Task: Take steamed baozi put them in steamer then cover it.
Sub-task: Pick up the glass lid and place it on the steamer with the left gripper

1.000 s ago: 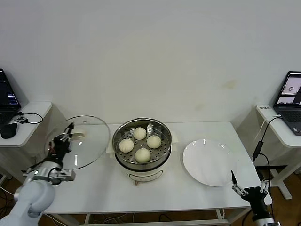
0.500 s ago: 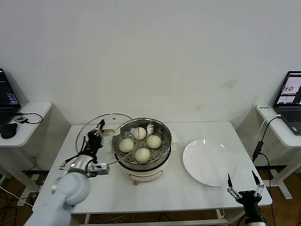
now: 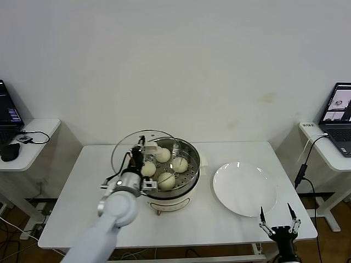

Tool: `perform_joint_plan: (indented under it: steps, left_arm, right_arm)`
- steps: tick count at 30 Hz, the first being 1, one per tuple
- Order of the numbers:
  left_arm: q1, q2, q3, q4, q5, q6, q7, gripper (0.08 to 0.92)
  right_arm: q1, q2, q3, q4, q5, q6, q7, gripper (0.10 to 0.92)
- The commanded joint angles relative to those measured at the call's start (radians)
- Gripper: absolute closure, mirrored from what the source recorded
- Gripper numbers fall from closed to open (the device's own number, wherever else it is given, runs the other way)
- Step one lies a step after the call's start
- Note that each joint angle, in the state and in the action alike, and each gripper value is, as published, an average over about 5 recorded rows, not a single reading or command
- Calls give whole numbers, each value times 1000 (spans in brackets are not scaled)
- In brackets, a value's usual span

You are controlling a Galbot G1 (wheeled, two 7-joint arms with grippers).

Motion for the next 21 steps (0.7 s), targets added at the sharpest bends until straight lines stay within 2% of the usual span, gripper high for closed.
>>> perform_joint_plan:
  steps: [1, 13, 21]
  left_arm:
    - [-52, -164, 68, 107, 113, 23, 44, 856]
    - [-35, -206, 69, 145, 148, 5, 35, 856]
    - [-35, -207, 59, 160, 158, -3, 31, 856]
  right_arm:
    - [5, 23, -3, -33, -45, 17, 11, 203]
    - [-1, 26, -4, -34, -46, 27, 16, 203]
    - [-4, 26, -7, -36, -46, 30, 16, 203]
